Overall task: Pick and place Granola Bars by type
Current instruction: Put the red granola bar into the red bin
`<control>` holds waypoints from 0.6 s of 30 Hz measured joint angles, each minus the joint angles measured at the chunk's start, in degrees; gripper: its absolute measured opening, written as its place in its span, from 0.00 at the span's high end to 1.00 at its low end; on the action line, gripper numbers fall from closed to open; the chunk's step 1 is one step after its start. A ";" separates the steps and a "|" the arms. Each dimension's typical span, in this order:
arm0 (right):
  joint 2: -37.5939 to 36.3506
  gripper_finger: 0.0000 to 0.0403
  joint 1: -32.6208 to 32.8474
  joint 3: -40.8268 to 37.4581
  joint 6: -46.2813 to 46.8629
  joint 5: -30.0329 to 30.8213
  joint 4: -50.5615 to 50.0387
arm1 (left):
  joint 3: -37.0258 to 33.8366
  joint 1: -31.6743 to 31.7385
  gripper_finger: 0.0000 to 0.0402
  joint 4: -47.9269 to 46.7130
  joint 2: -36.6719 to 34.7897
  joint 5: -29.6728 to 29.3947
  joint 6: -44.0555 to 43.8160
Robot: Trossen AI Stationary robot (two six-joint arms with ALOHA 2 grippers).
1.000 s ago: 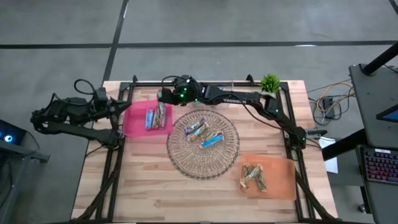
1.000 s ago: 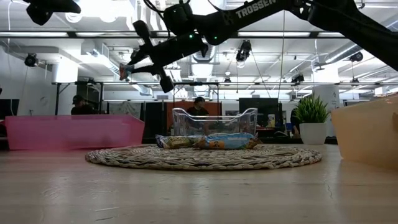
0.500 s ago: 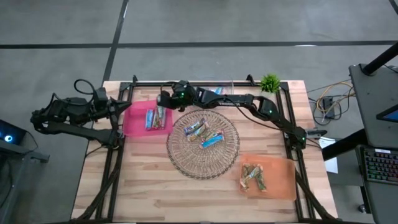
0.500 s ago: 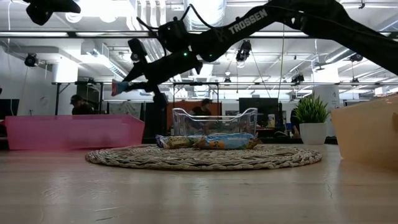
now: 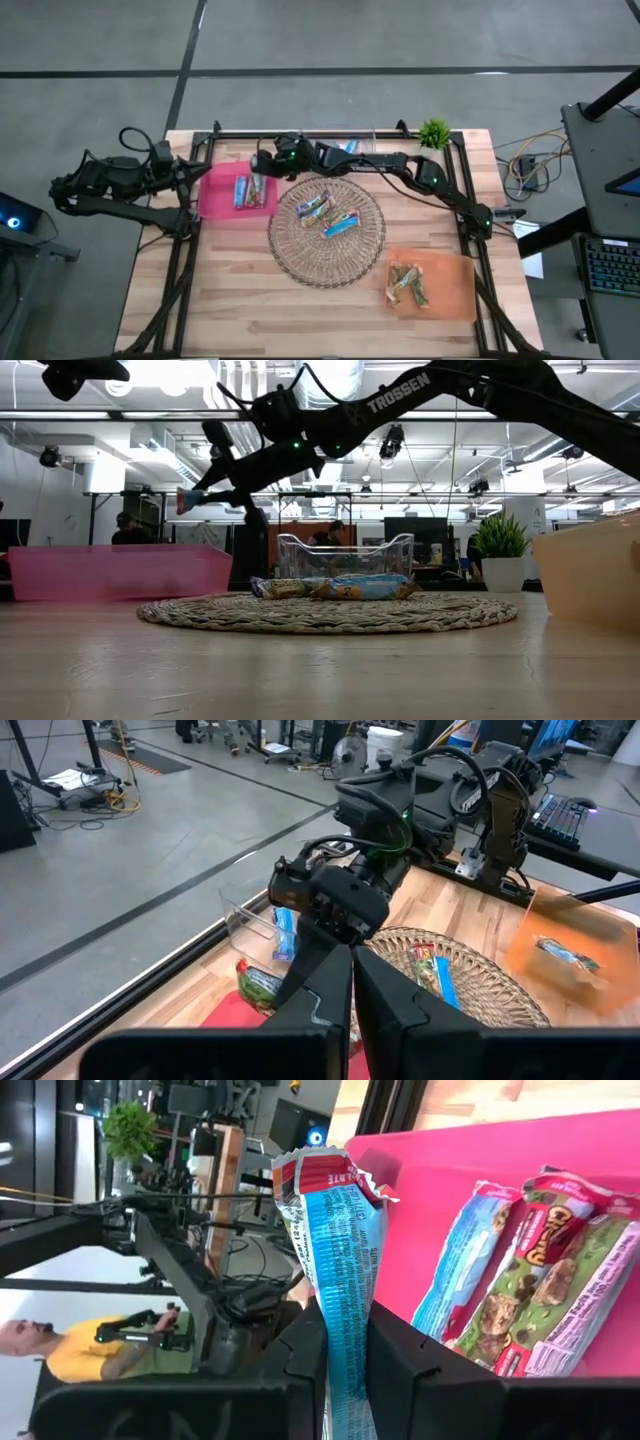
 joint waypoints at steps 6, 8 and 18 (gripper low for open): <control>0.00 0.86 -0.06 0.02 0.05 0.32 -3.28 | -0.01 0.00 1.00 0.02 0.00 0.00 0.00; 0.00 0.82 -0.04 -0.17 0.92 0.32 -4.69 | -0.01 0.00 1.00 0.02 0.00 0.00 0.00; 1.65 0.58 0.18 -0.68 5.15 -0.22 -4.76 | -0.01 0.00 1.00 0.02 0.00 0.00 0.02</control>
